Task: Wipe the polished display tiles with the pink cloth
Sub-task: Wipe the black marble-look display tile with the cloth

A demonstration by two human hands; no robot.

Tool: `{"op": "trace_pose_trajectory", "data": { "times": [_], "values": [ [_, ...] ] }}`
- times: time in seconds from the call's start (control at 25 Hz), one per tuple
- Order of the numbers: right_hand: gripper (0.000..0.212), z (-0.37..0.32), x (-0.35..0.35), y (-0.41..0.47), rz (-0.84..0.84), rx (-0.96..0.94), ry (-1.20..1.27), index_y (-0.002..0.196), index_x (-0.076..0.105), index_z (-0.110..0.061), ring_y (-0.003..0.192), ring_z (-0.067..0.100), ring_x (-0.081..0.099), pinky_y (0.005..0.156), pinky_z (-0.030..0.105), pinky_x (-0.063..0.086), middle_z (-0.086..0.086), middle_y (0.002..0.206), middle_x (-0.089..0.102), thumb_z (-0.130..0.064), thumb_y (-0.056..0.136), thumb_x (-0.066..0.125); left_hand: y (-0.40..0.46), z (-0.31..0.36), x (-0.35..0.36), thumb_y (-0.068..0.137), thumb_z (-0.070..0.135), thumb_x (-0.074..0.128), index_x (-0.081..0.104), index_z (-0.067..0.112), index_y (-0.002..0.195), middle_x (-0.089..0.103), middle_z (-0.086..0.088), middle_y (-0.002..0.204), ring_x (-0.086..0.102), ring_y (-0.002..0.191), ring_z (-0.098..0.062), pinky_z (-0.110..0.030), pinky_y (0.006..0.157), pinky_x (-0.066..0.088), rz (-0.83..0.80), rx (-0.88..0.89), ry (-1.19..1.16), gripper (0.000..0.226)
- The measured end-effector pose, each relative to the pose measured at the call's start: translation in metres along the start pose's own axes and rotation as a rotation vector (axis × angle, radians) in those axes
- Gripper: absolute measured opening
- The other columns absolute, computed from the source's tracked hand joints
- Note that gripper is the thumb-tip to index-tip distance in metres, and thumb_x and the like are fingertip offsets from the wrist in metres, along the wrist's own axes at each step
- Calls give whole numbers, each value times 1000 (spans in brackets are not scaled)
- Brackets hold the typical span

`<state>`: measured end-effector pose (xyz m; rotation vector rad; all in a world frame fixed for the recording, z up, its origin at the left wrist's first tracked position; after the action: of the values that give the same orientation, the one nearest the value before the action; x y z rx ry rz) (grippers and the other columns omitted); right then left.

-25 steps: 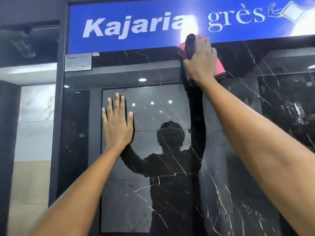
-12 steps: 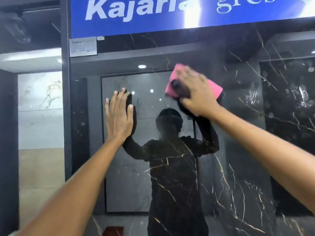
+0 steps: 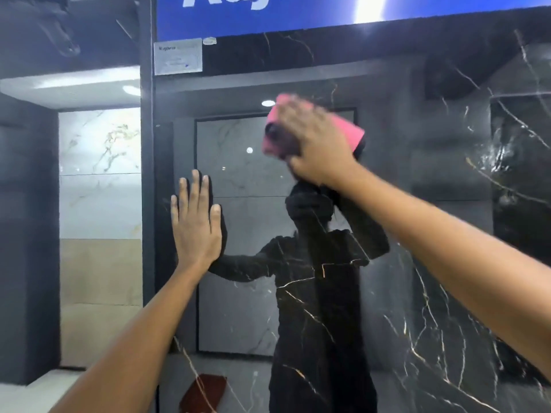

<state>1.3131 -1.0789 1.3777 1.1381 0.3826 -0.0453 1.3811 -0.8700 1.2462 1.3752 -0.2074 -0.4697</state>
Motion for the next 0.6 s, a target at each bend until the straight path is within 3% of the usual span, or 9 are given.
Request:
{"op": "trace_pose_trajectory", "data": {
  "times": [0.08,0.16,0.2,0.32,0.4,0.48,0.6],
  "values": [
    [71,-72,47,-72,-122,-438,19,145,41,-10,143,22,28,118,37,13,8,152,36,-29,78,54,0,-2,-1,100,30,24,18,16,155,4,6,162,-3,150,-13,-38,122,-2,11,12,-21,58],
    [71,-92,64,-118,-298,-721,-52,144,43,-13,143,20,29,119,37,15,5,152,38,-27,76,56,0,-2,-1,99,32,21,18,16,155,3,7,161,-4,149,-11,-38,122,-2,17,20,-20,58],
    [69,-80,59,-105,-288,-746,-79,144,44,-14,142,20,32,118,37,17,5,151,39,-26,78,59,-1,-2,-1,99,33,19,17,17,155,2,8,161,-5,148,-10,-38,122,-2,18,22,-18,58],
    [68,-11,7,11,-49,-177,-85,146,39,-16,144,21,27,117,35,14,4,154,34,-29,84,63,0,-1,-1,99,36,16,15,19,154,3,7,161,-3,149,-13,-39,122,-1,26,20,-8,58],
    [71,2,-15,53,6,36,-99,151,27,-16,148,18,12,118,34,6,2,160,20,-29,88,55,1,0,-3,98,38,16,18,18,154,8,4,161,1,150,-16,-41,122,0,37,24,-47,59],
    [72,-36,9,35,-77,-64,-84,153,21,-16,148,18,9,118,33,-1,3,160,15,-30,88,48,-1,-2,-8,99,36,21,28,15,152,16,3,161,7,150,-14,-44,123,4,61,47,-239,57],
    [70,-112,62,-88,-263,-596,-43,150,30,-15,146,18,18,119,36,1,4,157,25,-37,84,39,-12,-16,-21,101,29,25,35,10,148,21,-1,160,12,149,-16,-46,122,9,137,9,-416,52]
  ]
}}
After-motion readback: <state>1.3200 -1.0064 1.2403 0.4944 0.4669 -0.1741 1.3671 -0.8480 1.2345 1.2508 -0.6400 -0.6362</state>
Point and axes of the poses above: each hand's wrist, its own y-axis towards the middle knuckle, its own x-axis out of the palm, z = x × y, the point moved 7 cm from there along y, towards the middle knuckle
